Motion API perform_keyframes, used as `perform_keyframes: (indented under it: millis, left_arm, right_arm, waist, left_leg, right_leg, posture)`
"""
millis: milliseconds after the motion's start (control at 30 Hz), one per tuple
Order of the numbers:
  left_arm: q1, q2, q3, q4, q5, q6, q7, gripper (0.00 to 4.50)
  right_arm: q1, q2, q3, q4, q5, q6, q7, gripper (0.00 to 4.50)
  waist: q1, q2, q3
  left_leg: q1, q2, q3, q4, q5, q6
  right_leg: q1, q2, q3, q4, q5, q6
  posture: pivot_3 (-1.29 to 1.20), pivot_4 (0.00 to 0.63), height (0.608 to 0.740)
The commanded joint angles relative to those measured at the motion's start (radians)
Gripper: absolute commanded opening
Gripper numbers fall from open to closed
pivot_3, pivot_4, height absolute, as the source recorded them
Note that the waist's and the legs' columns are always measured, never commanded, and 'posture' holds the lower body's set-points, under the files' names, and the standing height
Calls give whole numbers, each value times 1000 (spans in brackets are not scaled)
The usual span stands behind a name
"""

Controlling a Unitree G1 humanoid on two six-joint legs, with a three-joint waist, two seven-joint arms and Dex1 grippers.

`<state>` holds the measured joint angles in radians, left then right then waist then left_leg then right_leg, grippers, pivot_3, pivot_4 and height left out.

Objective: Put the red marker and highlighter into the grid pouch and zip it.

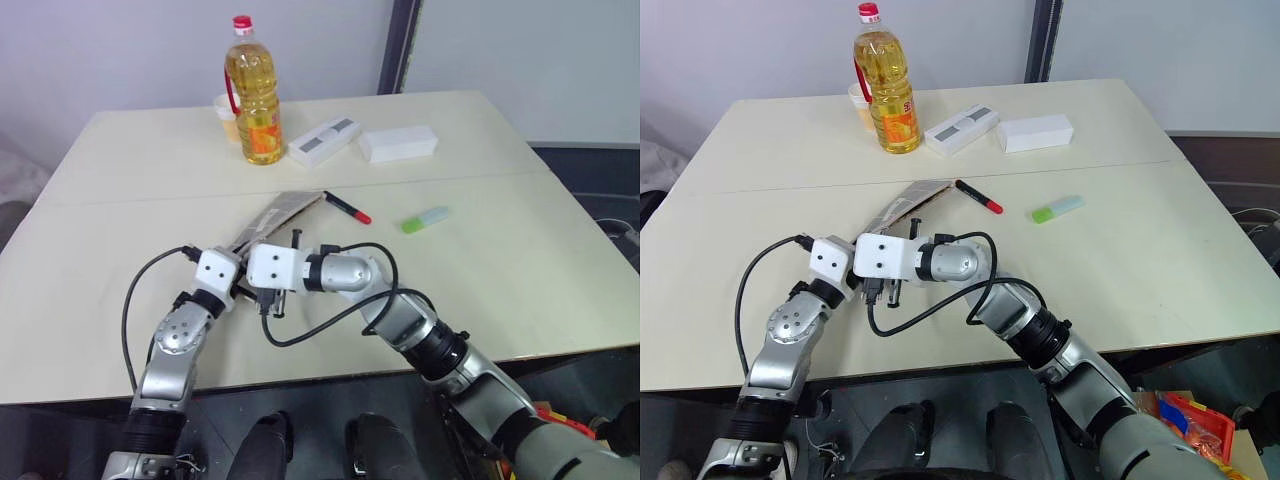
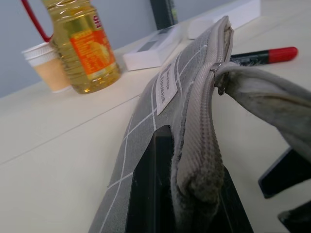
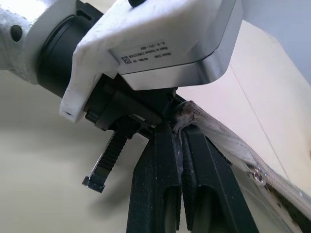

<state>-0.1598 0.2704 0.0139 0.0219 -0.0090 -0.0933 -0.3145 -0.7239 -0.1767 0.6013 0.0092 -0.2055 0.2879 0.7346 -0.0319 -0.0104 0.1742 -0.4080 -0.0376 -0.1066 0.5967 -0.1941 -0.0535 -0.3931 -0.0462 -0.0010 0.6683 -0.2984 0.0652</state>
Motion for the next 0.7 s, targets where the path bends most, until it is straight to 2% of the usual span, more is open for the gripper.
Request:
perform_keyframes:
  millis: [33,100,133,267,400,500,700]
  left_arm:
    - [-22,-8,-9,-44,23,10,30,0]
    - [-14,-4,-7,-48,24,8,34,0]
    - [-10,0,-4,-50,25,7,34,0]
    - [9,50,12,-56,48,-20,16,0]
    - [35,124,24,-44,66,-58,-9,0]
    - [54,165,53,-15,62,-79,-8,0]
    - [68,196,69,12,15,-120,-52,0]
  right_arm:
    - [-19,29,-5,-50,42,-41,46,315]
    - [-8,15,-41,-68,78,-1,83,922]
    - [-6,2,-60,-75,92,10,96,1364]
    - [8,-68,-171,-99,142,84,109,3429]
    - [34,-151,-257,-97,186,167,122,3429]
    - [30,-181,-335,2,189,216,68,3429]
    - [-105,-132,-459,397,149,155,-207,3429]
  waist:
    - [-3,0,0]
    - [-4,0,0]
    - [-4,0,0]
    - [-2,0,0]
    - [12,0,0]
    - [13,0,0]
    - [14,1,1]
  left_leg:
    - [0,0,0,0,0,0]
    - [0,0,0,0,0,0]
    - [0,0,0,0,0,0]
    - [0,0,0,0,0,0]
    - [0,0,0,0,0,0]
    - [0,0,0,-1,0,0]
    - [0,0,1,-1,0,0]
  right_leg:
    - [0,0,0,0,0,0]
    - [0,0,0,0,0,0]
    - [0,0,0,0,0,0]
    - [0,0,0,0,0,0]
    - [1,0,0,-1,0,0]
    - [0,-1,0,-2,0,0]
    - [0,-1,1,-2,0,0]
  posture:
    - [0,150,740]
    - [0,150,740]
    - [0,150,740]
    - [0,150,740]
    - [0,150,740]
    - [0,150,740]
    - [0,150,740]
